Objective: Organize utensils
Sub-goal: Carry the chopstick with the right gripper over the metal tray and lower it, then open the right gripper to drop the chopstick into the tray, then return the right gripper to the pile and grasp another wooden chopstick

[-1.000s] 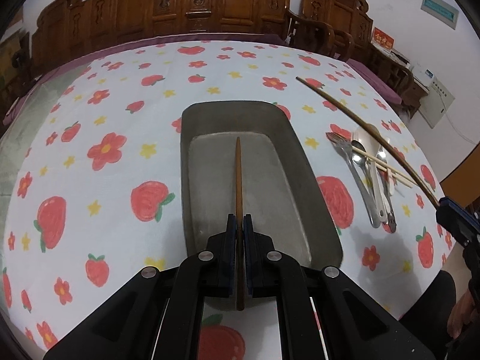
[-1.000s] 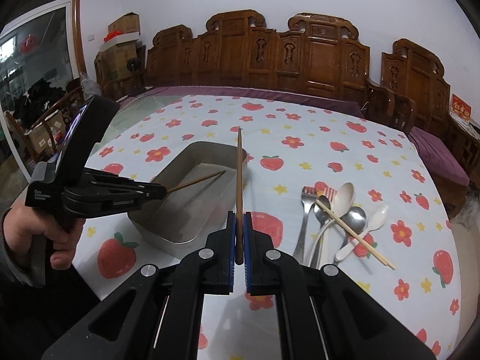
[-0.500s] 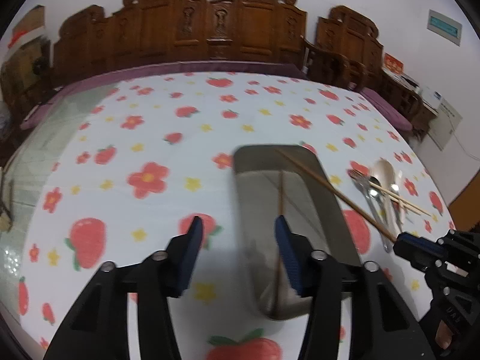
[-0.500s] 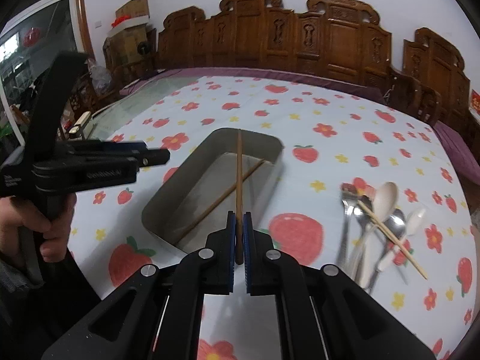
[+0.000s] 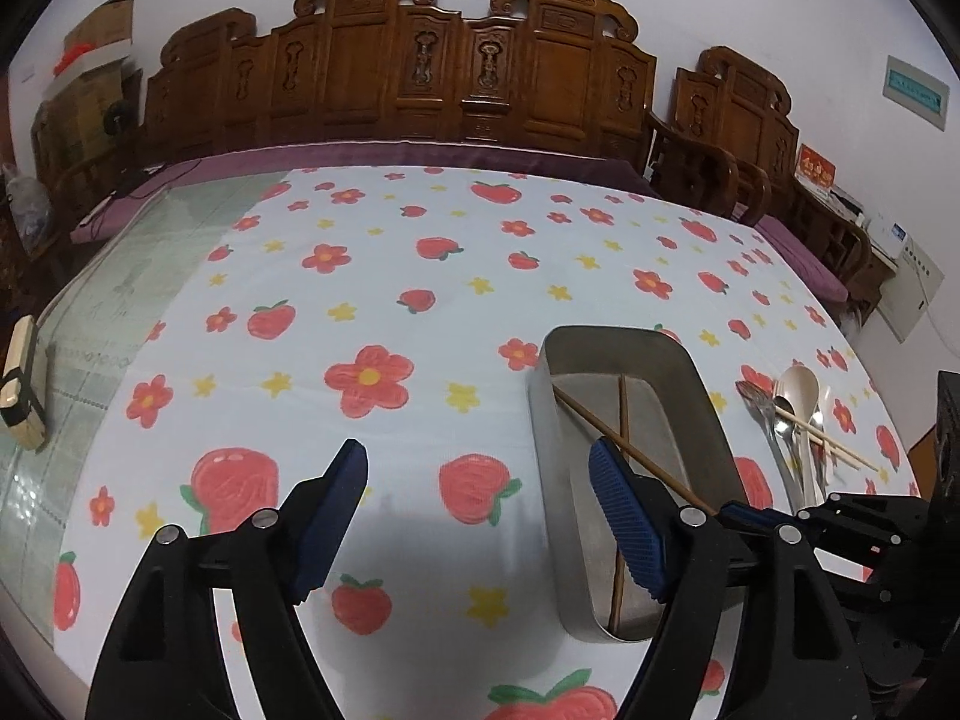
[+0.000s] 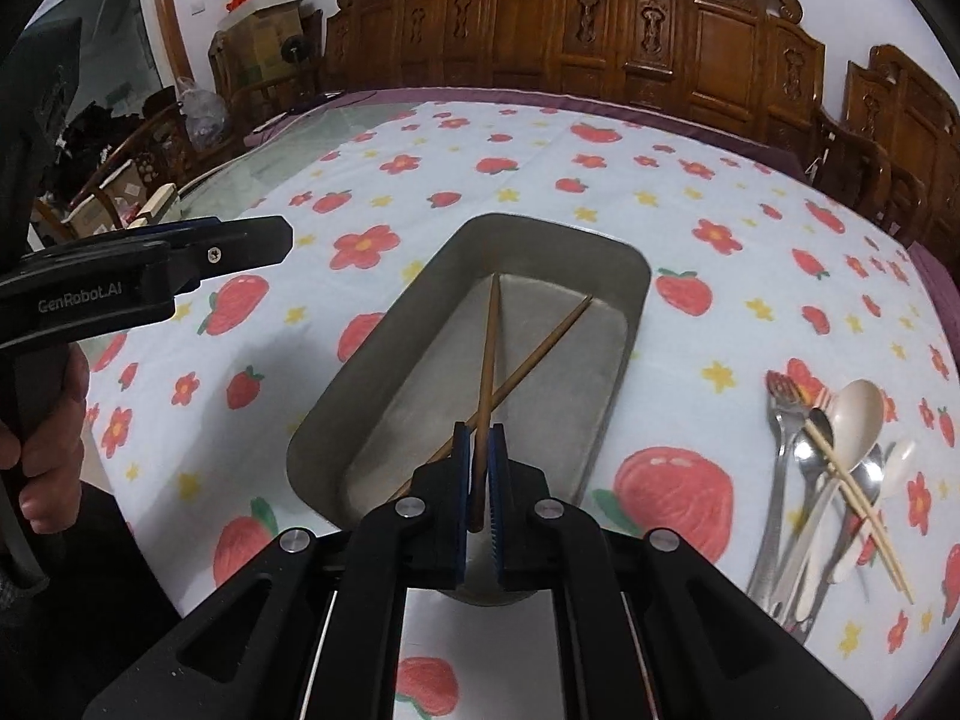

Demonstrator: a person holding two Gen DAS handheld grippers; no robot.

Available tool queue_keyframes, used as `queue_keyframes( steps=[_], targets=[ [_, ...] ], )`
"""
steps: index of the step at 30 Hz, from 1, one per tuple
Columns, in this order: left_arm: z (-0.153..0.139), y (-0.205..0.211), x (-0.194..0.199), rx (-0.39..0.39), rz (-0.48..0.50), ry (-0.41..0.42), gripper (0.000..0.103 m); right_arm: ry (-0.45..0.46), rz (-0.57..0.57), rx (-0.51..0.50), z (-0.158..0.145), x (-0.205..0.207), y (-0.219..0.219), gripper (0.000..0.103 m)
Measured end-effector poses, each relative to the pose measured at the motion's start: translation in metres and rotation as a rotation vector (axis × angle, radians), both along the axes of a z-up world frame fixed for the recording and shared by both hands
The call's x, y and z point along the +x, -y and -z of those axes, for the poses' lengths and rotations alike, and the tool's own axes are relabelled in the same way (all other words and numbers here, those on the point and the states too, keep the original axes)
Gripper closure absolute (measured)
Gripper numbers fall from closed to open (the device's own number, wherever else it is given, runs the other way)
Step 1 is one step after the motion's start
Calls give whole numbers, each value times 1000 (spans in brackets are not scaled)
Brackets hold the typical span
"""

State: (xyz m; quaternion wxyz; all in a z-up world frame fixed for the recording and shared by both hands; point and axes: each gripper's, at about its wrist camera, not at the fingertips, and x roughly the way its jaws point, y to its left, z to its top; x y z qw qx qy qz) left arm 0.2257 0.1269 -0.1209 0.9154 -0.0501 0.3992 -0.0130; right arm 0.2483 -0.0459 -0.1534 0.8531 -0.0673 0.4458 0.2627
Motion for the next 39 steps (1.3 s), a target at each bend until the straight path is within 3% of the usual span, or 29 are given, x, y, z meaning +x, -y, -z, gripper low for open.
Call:
queue_keyframes(
  steps=[4, 6, 7, 15, 25, 28, 35, 39],
  targets=[
    [0, 3, -2, 3, 11, 1, 30, -16, -7, 40, 2, 1, 5, 92],
    [0, 6, -2, 5, 21, 3, 30, -17, -7, 61, 1, 0, 9, 74],
    [0, 9, -4, 7, 24, 5, 30, -13, 0, 67, 0, 0, 13, 71],
    [-7, 36, -15, 24, 62, 20, 30, 51, 12, 122, -25, -7, 58, 71],
    [-26, 91, -32, 38, 157, 50, 30, 160, 116, 26, -43, -5, 172, 71],
    [-28, 110, -38, 75, 178, 59, 30, 167, 146, 9, -36, 0, 194, 71],
    [-24, 147, -39, 70, 242, 42, 30, 125, 207, 6, -3, 19, 233, 71],
    [-16, 165, -39, 78, 262, 33, 30, 50, 181, -8, 24, 38, 235, 71]
  ],
)
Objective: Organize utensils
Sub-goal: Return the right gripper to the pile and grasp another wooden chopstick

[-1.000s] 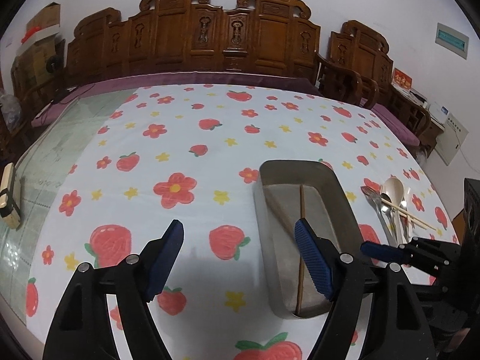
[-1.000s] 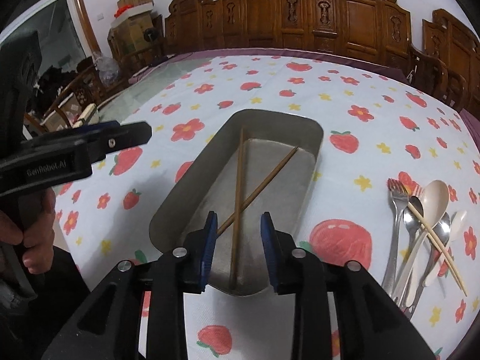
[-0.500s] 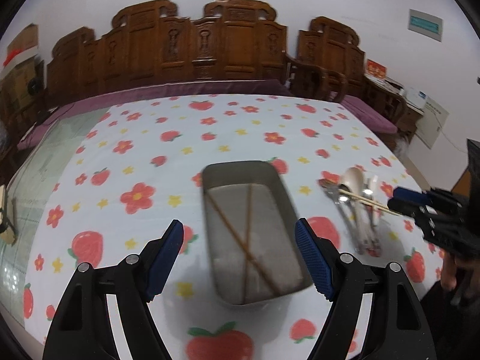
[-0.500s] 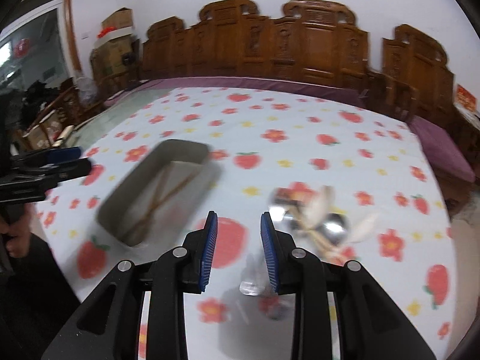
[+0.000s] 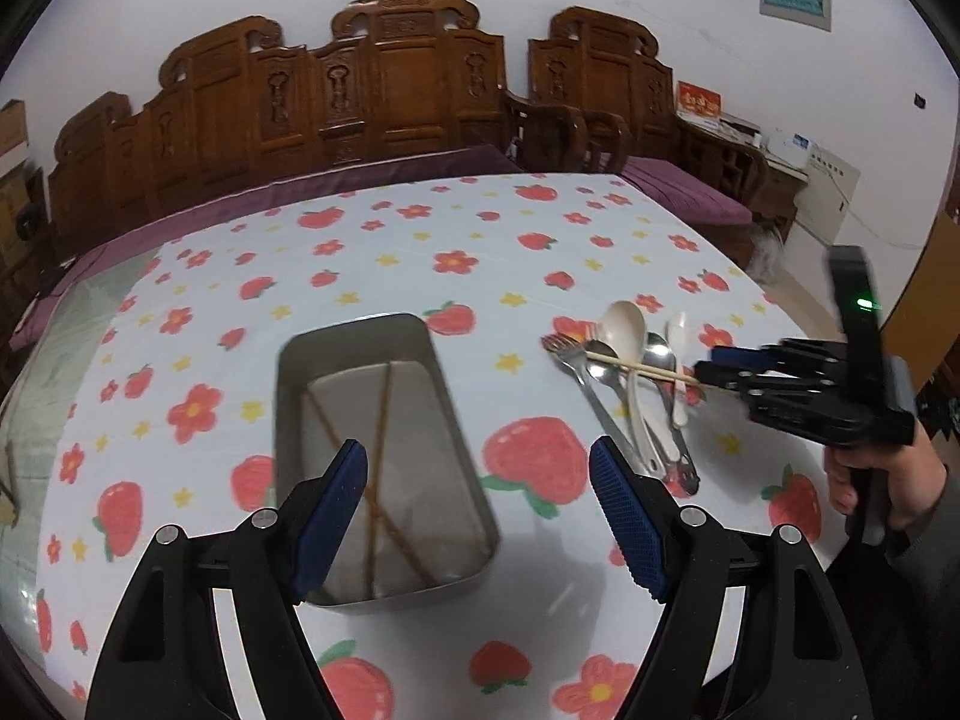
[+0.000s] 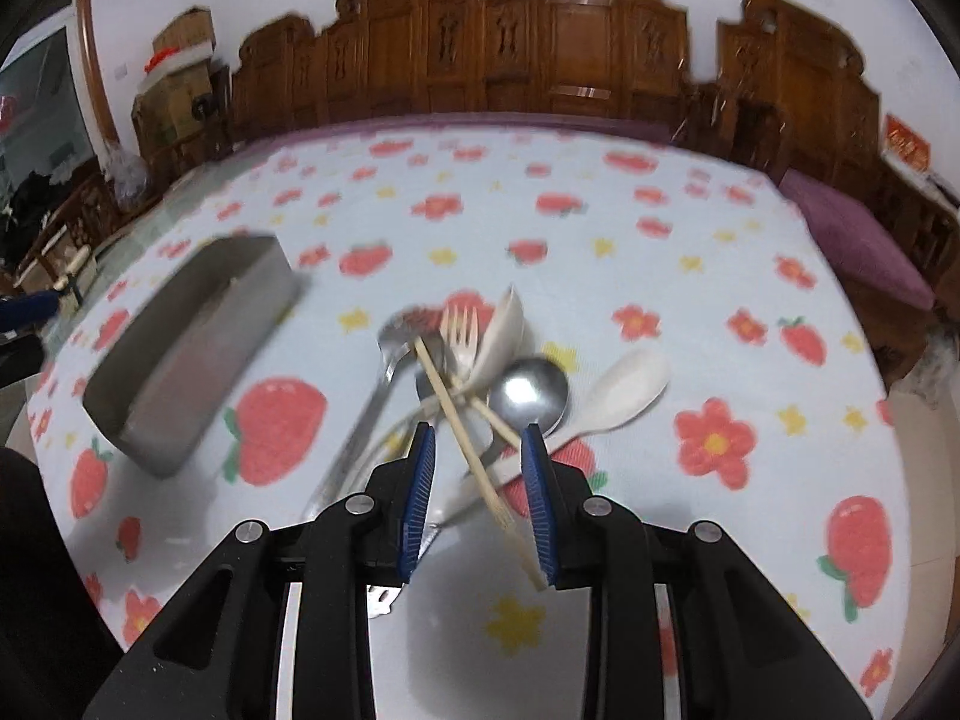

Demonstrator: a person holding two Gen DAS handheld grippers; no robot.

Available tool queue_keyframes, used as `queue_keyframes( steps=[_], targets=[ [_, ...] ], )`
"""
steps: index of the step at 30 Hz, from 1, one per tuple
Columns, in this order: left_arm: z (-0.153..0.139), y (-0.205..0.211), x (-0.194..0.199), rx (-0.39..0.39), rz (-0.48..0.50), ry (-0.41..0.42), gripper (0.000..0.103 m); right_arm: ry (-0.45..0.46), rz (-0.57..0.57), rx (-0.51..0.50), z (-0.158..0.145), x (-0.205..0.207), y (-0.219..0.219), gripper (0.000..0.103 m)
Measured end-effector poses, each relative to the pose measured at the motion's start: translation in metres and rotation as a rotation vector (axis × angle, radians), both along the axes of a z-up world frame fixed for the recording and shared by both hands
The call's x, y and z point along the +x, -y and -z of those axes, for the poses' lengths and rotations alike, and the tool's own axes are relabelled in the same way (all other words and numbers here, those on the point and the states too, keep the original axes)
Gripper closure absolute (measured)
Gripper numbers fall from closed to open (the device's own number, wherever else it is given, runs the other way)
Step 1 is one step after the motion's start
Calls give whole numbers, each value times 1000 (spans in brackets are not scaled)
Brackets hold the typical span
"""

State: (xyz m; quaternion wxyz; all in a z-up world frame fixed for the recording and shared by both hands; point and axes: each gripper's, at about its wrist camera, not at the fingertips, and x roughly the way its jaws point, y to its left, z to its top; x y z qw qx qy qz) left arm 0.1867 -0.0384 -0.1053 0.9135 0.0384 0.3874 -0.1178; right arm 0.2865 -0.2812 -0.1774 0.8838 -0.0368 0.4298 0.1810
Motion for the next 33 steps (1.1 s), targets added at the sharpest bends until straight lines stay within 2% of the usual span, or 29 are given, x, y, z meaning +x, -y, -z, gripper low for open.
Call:
queue_keyframes(
  steps=[5, 10, 11, 21, 30, 33],
  targets=[
    [13, 17, -2, 5, 22, -21, 30, -41, -17, -44, 19, 16, -2, 71],
    [22, 28, -4, 23, 43, -41, 30, -97, -28, -30, 30, 22, 4, 73],
    [23, 29, -4, 24, 45, -43, 30, -99, -34, -27, 30, 21, 5, 78],
    [32, 40, -2, 47, 57, -60, 30, -83, -117, 0, 13, -5, -3, 96],
    [44, 55, 10, 40, 62, -84, 30, -11, -38, 120, -19, -21, 25, 97],
    [47, 65, 19, 41, 67, -81, 30, 9, 0, 121, -22, -20, 31, 97]
  ],
)
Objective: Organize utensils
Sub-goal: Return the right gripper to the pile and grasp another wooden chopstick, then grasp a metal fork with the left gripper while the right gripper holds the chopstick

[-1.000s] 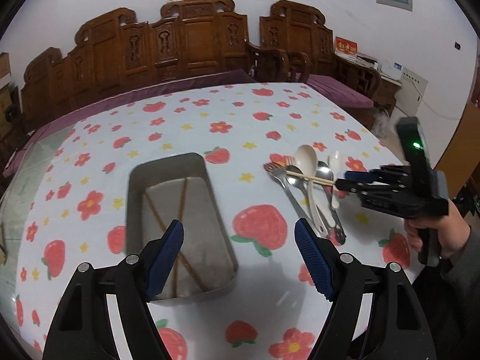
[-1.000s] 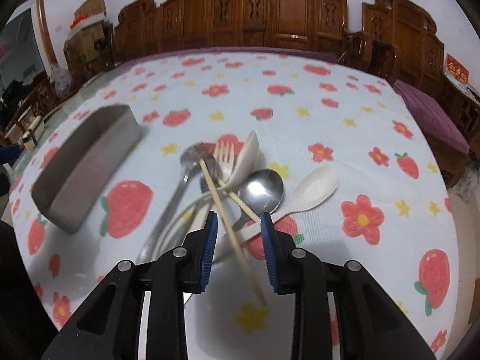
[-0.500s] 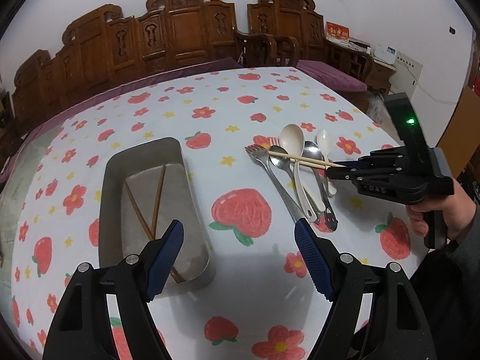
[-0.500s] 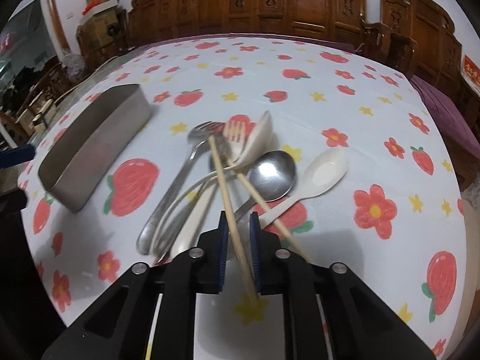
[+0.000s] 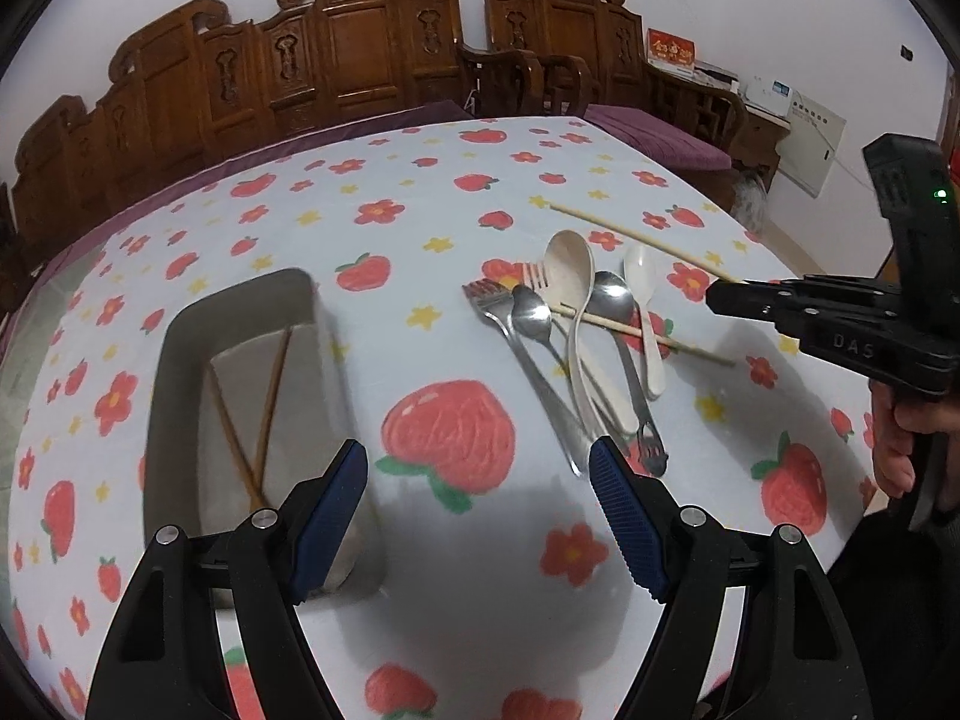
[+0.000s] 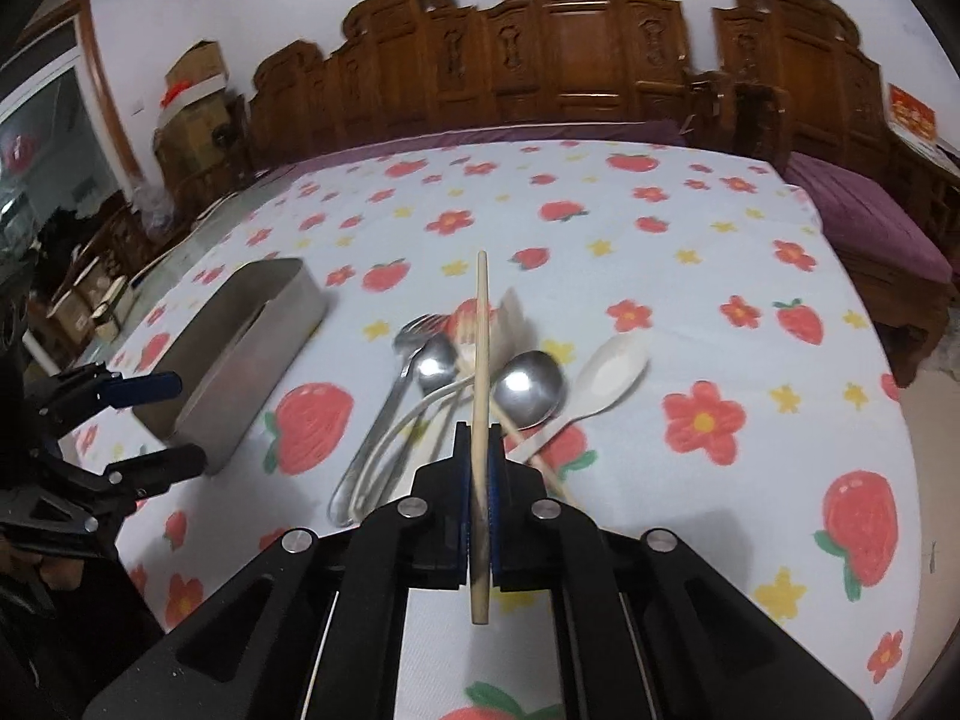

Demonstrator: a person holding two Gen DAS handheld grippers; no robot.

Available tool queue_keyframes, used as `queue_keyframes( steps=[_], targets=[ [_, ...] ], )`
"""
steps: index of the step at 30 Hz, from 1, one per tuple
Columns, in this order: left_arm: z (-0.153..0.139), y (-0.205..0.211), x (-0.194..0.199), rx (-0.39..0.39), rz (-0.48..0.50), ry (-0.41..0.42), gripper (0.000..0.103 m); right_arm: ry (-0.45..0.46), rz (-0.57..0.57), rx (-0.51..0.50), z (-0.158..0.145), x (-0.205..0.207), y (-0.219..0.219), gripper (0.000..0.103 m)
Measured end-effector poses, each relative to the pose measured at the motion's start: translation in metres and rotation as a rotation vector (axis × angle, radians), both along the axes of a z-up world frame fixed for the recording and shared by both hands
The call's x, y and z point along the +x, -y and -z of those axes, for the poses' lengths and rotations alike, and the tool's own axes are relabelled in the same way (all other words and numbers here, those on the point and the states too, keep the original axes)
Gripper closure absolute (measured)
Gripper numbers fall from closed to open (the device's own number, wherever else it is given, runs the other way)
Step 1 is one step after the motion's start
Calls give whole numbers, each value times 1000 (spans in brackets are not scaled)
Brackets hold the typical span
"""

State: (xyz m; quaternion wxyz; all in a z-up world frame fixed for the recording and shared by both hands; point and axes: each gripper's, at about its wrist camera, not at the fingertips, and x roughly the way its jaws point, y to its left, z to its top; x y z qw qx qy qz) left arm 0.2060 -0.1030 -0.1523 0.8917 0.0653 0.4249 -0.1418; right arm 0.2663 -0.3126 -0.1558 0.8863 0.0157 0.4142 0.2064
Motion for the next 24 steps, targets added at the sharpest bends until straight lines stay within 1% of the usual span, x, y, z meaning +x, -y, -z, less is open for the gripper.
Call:
queue_keyframes(
  steps=[4, 5, 6, 7, 10, 12, 14, 16, 19, 23, 24],
  targets=[
    [2, 8, 18, -21, -8, -2, 30, -2, 40, -16, 3, 5, 5, 97],
    [2, 10, 22, -26, -12, -2, 32, -1, 49, -18, 4, 7, 6, 97],
    [3, 11, 27, -30, -15, -4, 38, -3, 57, -16, 5, 8, 7, 97],
    [5, 14, 33, -34, -15, -11, 41, -6, 66, -17, 6, 10, 8, 97],
    [13, 21, 49, -35, -16, -37, 46, -14, 73, -14, 11, 13, 11, 97],
    [18, 26, 58, -33, -16, -51, 46, -25, 78, -14, 14, 15, 13, 97],
    [26, 30, 70, -44, -20, -80, 50, -28, 82, -18, 16, 17, 13, 97],
    [32, 31, 80, -62, -31, -109, 56, -30, 83, -10, 17, 19, 14, 97],
    [40, 34, 90, -63, -51, -131, 63, -30, 79, -11, 17, 19, 13, 97],
    [51, 41, 100, -65, -63, -156, 66, -38, 80, -12, 20, 21, 11, 97],
    [54, 41, 102, -66, -69, -163, 70, -41, 82, -12, 21, 22, 11, 97]
  ],
)
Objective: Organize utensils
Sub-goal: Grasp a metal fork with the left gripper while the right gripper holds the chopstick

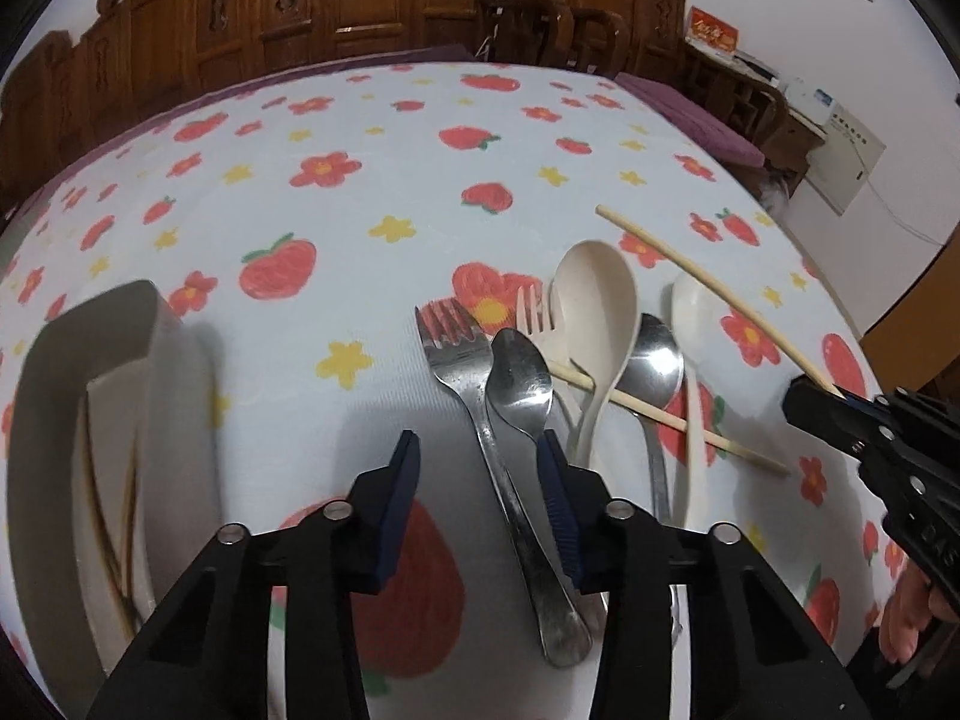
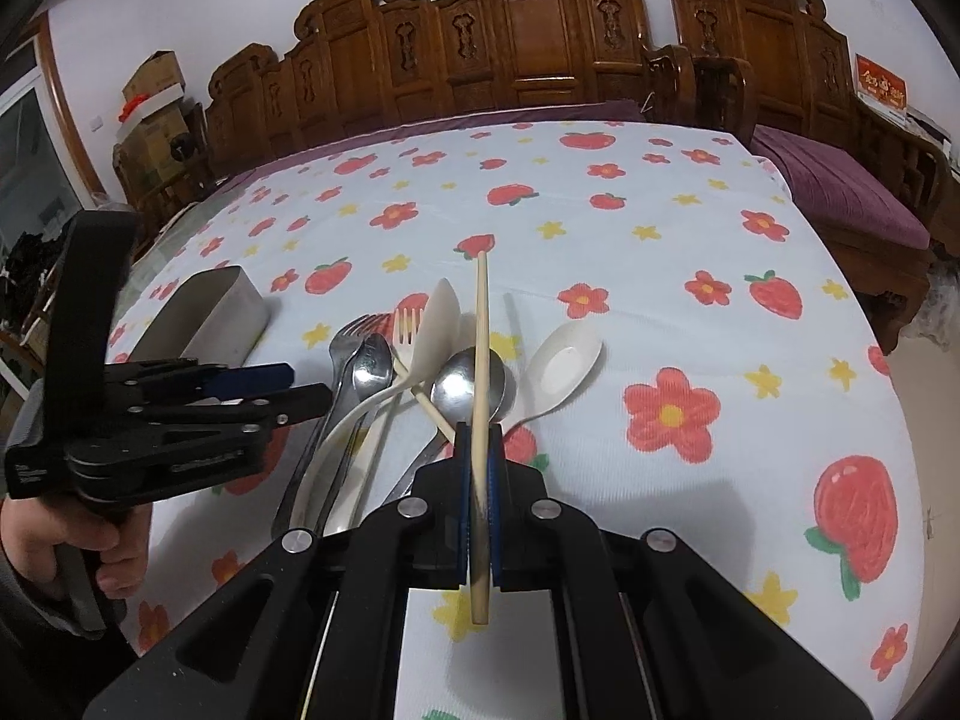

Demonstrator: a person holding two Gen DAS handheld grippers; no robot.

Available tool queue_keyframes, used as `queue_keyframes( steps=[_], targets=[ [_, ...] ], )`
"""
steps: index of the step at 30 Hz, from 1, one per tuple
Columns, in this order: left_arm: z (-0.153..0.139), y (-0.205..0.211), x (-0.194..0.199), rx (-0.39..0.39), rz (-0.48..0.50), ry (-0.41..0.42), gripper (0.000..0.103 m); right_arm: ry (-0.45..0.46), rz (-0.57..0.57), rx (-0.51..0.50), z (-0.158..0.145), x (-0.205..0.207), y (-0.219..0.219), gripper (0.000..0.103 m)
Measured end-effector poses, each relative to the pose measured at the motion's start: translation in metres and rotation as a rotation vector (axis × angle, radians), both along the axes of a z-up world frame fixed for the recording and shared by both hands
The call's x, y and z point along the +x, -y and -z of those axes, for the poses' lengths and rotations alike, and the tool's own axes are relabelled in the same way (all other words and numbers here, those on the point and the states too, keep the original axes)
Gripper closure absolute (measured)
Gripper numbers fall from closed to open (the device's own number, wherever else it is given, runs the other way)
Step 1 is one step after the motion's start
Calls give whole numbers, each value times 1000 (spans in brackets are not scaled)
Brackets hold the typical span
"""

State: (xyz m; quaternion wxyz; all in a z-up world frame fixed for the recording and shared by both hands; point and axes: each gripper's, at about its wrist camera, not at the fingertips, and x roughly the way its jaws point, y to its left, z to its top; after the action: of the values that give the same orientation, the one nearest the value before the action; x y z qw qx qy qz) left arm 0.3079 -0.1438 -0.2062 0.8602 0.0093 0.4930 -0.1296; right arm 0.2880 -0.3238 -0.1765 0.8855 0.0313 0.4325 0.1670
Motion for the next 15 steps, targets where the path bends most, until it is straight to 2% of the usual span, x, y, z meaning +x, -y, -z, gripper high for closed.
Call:
queue_keyframes(
  steps=[4, 8, 9, 10, 11, 15],
  targets=[
    [10, 3, 5, -2, -21, -28, 76, -6, 8, -4, 2, 1, 0, 97],
    [11, 8, 3, 27, -11, -12, 76, -5, 10, -8, 2, -1, 0, 97],
    [11, 10, 3, 40, -3, -9, 78, -4, 8, -11, 1, -2, 0, 97],
    [11, 11, 1, 52, 3, -5, 88, 0, 7, -15, 1, -3, -1, 97],
    [11, 11, 0, 50, 11, -5, 93, 2, 6, -16, 0, -3, -2, 97],
    [11, 4, -3, 27, 10, -20, 95, 9, 6, -29, -3, -8, -6, 97]
  ],
)
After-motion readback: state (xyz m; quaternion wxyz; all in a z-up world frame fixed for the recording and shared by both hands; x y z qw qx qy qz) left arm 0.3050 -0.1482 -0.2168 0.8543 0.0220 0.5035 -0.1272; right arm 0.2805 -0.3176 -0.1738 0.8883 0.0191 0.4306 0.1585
